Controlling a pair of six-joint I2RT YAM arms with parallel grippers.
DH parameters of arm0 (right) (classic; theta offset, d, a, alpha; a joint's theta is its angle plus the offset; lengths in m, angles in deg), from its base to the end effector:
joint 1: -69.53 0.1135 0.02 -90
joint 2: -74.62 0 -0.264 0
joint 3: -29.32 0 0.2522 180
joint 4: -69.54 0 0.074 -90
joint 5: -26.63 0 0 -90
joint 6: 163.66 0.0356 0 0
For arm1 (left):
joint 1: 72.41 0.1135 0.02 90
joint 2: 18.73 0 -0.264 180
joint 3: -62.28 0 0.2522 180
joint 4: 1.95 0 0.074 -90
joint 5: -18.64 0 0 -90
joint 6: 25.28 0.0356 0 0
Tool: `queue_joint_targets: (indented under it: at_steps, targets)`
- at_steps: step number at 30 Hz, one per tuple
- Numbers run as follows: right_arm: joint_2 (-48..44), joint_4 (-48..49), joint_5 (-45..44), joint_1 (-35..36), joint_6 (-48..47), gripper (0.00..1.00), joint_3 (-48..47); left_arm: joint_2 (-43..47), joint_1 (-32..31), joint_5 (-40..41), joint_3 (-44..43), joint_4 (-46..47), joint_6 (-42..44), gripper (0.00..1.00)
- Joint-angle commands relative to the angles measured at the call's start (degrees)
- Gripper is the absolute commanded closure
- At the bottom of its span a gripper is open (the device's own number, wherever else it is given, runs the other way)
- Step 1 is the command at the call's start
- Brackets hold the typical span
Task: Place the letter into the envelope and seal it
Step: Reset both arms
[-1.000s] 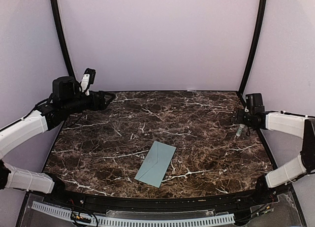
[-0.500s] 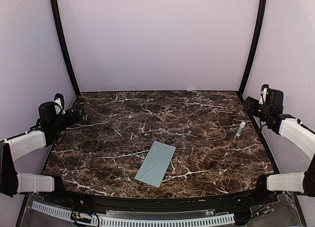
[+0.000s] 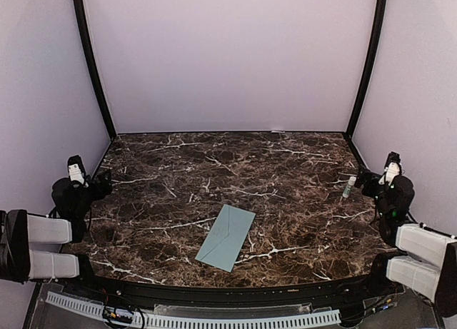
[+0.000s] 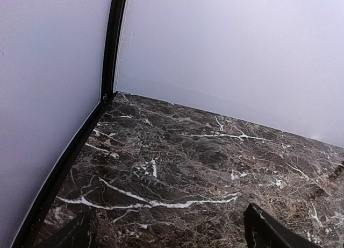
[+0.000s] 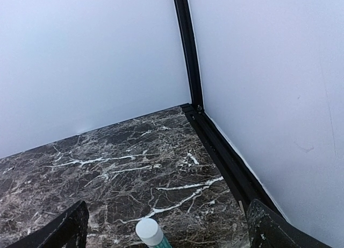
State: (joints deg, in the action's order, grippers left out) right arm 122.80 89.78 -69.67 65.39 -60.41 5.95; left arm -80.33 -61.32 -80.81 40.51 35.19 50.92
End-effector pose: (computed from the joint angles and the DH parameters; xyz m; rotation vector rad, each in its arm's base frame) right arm 0.1812 -0.0170 0.1957 0.3319 1.6164 0.0304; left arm 0.1946 0.0322 0.1791 -0.2236 1.6042 -0.1699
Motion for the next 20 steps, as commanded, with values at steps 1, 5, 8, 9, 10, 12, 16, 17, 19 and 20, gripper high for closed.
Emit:
queue_joint_targets:
  at_steps: [1,5,8,9,10,12,16,17,19,20]
  targets:
    - [3.9,22.8,-2.9,-0.2,-3.0,0.01,6.3,-4.6,0.3,-1.3,3.7,17.6,4.3,0.07]
    - [8.7,29.9,-3.0,-0.2,-3.6,0.01,10.4,-10.7,-0.2,-4.8,2.3,21.4,3.7,0.06]
    - [8.2,28.8,-2.4,-0.1,-3.7,0.01,10.6,-11.0,-0.3,-4.7,1.4,19.1,3.7,0.05]
    - [7.9,28.6,-2.6,-0.1,-3.6,0.01,10.7,-10.8,-0.3,-4.5,1.8,19.3,3.7,0.05]
    - [7.4,28.3,-2.9,-0.1,-3.6,0.01,10.8,-10.4,-0.3,-4.2,2.3,19.9,3.7,0.04]
    - [6.7,27.8,-3.2,-0.1,-3.7,0.01,11.0,-10.1,-0.3,-4.3,2.5,20.1,3.8,0.04]
    - [6.5,28.0,-3.5,-0.1,-3.7,0.01,11.1,-10.6,-0.3,-4.5,1.9,19.5,3.8,0.04]
    - [6.7,28.0,-3.4,-0.1,-3.7,0.01,11.1,-10.6,-0.4,-4.4,1.9,19.6,3.8,0.04]
    - [7.0,28.6,-3.1,-0.1,-3.6,0.01,11.1,-10.5,-0.4,-3.5,2.0,19.5,3.7,0.04]
    - [7.2,28.8,-3.0,-0.1,-3.6,0.01,11.0,-10.4,-0.4,-2.7,2.0,19.6,3.0,0.03]
